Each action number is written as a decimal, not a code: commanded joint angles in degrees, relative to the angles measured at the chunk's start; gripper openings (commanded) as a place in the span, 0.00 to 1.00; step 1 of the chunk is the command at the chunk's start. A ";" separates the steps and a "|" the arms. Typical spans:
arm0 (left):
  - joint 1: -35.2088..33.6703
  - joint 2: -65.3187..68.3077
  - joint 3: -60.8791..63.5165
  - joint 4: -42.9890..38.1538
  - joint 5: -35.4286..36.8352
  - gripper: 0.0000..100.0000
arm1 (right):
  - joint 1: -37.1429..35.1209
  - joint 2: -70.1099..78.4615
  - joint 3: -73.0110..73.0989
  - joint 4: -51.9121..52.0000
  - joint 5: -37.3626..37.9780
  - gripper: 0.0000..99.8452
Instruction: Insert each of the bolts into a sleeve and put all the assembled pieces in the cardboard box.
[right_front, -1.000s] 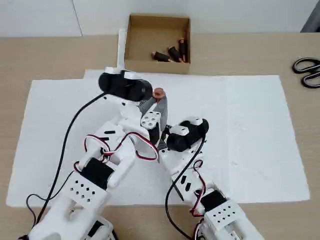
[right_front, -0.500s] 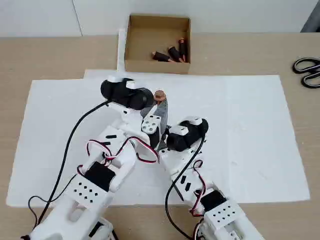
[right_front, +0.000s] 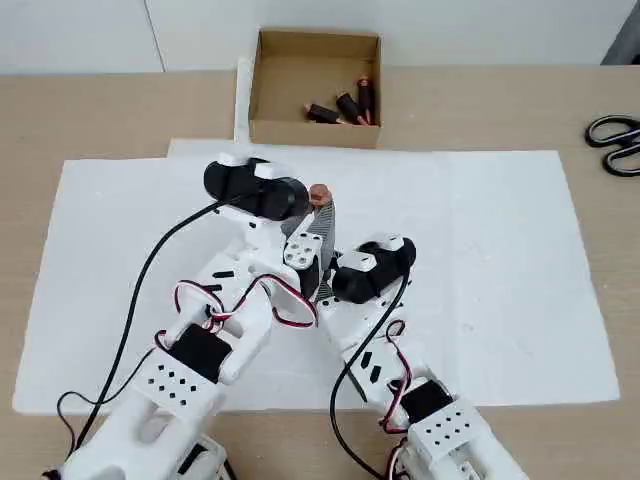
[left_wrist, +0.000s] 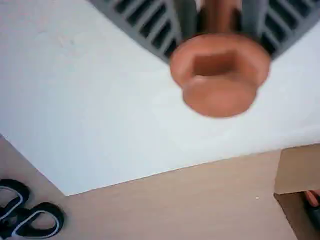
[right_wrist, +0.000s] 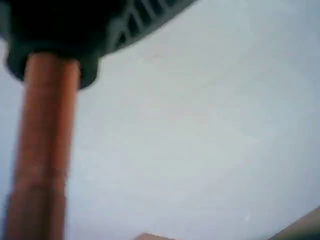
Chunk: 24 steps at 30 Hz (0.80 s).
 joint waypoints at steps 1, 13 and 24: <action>0.53 -1.23 -0.13 2.37 -0.53 0.01 | -0.22 -1.27 0.53 -0.31 -0.44 0.00; 0.62 -1.23 -0.04 9.05 -0.53 0.01 | -0.13 -1.27 0.53 -0.40 -0.44 0.00; 0.35 -1.23 -0.31 10.11 0.97 0.01 | -0.13 -1.27 0.53 -0.40 -0.44 0.00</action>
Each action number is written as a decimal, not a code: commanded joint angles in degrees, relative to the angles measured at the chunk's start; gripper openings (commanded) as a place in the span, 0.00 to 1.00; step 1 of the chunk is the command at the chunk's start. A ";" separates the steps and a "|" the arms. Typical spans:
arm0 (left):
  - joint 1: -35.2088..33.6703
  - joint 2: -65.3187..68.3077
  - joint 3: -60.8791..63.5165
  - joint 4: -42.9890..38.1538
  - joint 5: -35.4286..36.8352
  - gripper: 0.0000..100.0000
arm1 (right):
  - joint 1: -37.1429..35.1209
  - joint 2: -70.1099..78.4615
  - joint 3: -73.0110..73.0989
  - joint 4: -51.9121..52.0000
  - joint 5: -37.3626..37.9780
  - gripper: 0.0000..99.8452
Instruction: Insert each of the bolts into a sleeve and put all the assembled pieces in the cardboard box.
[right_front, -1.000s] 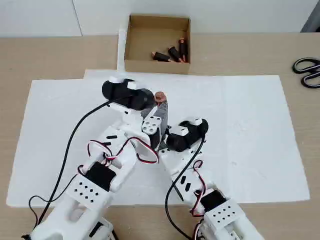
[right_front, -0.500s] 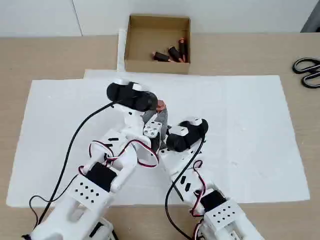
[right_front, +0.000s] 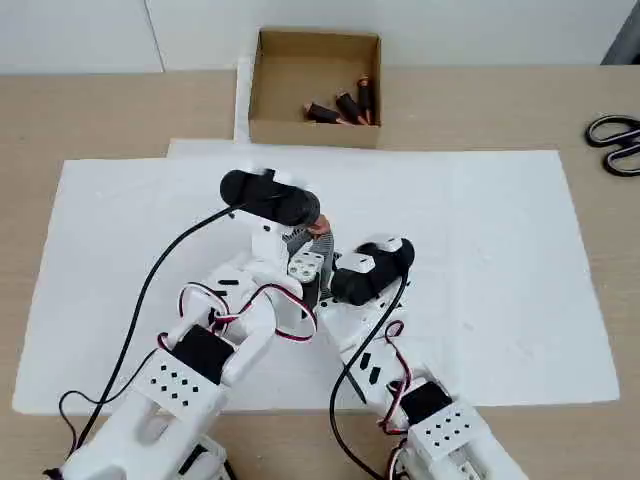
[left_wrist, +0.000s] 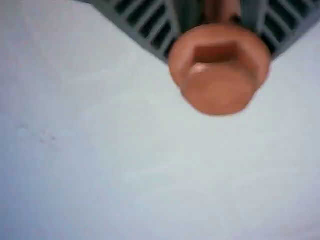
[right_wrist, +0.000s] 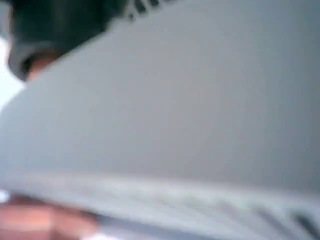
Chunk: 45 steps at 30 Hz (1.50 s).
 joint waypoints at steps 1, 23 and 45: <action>-0.09 -1.23 -0.75 0.18 0.79 0.01 | -0.04 -1.19 0.53 -0.40 -0.44 0.00; -2.20 -1.76 -2.15 2.64 2.99 0.14 | 0.13 -1.19 0.53 -0.22 -0.44 0.00; -21.19 -1.67 -9.27 28.92 2.90 0.14 | 17.27 2.42 -32.00 27.12 -0.44 0.00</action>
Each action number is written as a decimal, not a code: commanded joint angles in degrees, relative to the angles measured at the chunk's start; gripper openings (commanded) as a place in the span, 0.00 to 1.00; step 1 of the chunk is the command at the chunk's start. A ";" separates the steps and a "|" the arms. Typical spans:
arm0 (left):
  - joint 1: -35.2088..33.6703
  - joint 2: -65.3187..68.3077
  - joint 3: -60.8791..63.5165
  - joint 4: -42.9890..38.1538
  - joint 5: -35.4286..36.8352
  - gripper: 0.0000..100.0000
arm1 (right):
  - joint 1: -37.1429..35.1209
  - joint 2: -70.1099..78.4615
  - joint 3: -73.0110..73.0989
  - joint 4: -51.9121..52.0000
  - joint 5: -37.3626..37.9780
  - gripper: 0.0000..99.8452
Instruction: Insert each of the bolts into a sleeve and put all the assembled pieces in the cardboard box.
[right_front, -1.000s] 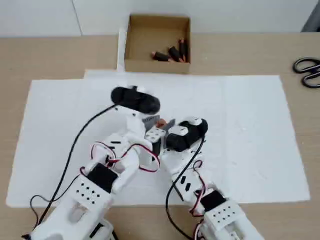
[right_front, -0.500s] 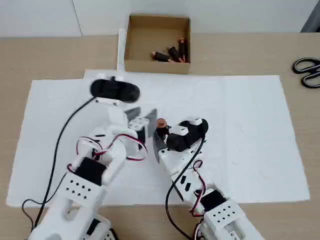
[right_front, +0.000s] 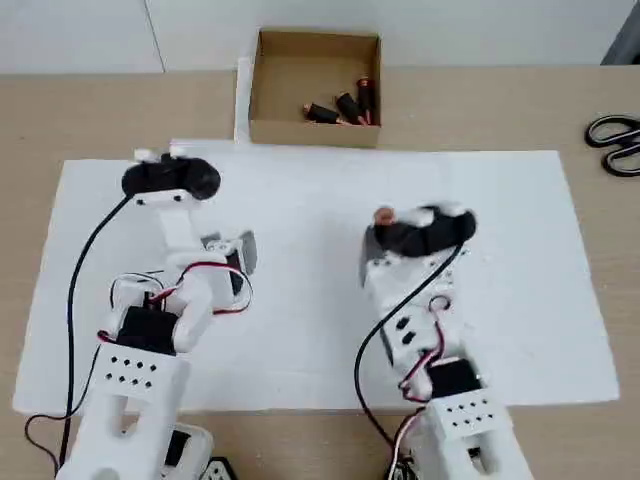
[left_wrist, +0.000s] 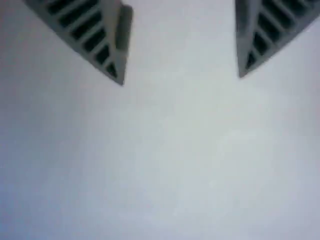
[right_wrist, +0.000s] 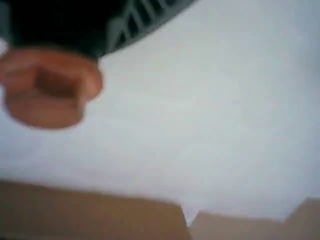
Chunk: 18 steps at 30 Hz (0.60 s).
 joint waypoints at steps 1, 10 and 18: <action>-0.44 -1.41 -2.33 3.87 0.00 0.14 | 1.10 4.53 -23.30 12.97 -0.35 0.00; -0.44 -1.41 -2.24 6.86 0.00 0.14 | 3.65 39.25 -62.77 19.82 -0.35 0.00; -0.44 -1.41 -2.33 7.65 0.00 0.14 | 3.56 74.42 -98.99 20.09 -0.26 0.00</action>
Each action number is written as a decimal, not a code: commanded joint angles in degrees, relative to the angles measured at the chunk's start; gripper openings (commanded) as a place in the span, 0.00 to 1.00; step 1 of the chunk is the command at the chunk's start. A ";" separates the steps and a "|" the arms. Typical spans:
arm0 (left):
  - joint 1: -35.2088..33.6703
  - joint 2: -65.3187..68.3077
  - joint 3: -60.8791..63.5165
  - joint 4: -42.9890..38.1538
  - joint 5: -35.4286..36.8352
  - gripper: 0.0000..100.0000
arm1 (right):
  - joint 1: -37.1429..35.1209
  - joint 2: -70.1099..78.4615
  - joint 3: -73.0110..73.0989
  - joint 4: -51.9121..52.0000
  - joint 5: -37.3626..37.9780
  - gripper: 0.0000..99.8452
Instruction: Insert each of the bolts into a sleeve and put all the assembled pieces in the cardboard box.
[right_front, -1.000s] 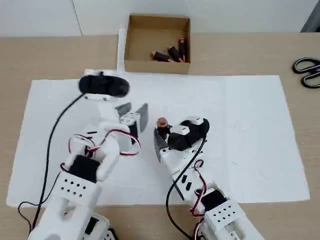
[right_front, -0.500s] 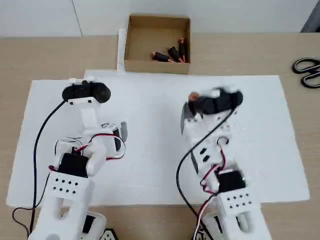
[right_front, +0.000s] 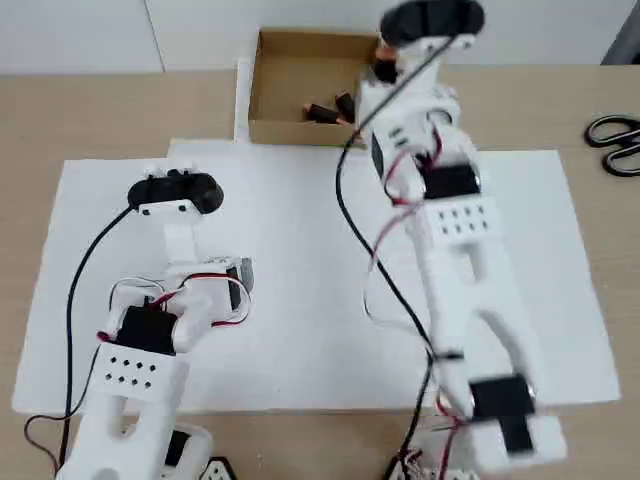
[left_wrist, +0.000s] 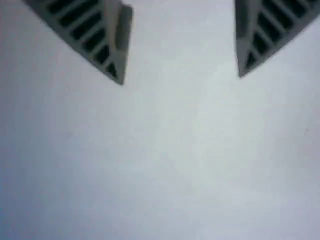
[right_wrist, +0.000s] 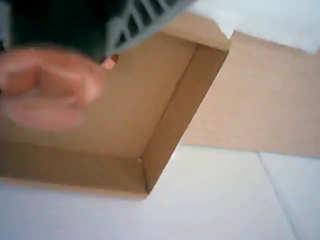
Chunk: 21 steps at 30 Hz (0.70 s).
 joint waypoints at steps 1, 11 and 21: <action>-0.53 -1.41 -2.33 0.09 -0.09 0.14 | 0.22 15.60 -20.48 0.13 -0.26 0.00; -0.53 -1.41 -1.98 0.09 -0.09 0.14 | -0.92 54.99 -58.81 0.13 -0.26 0.00; -0.53 -1.32 -1.89 0.00 -0.09 0.14 | 0.04 73.54 -76.84 0.22 3.43 0.00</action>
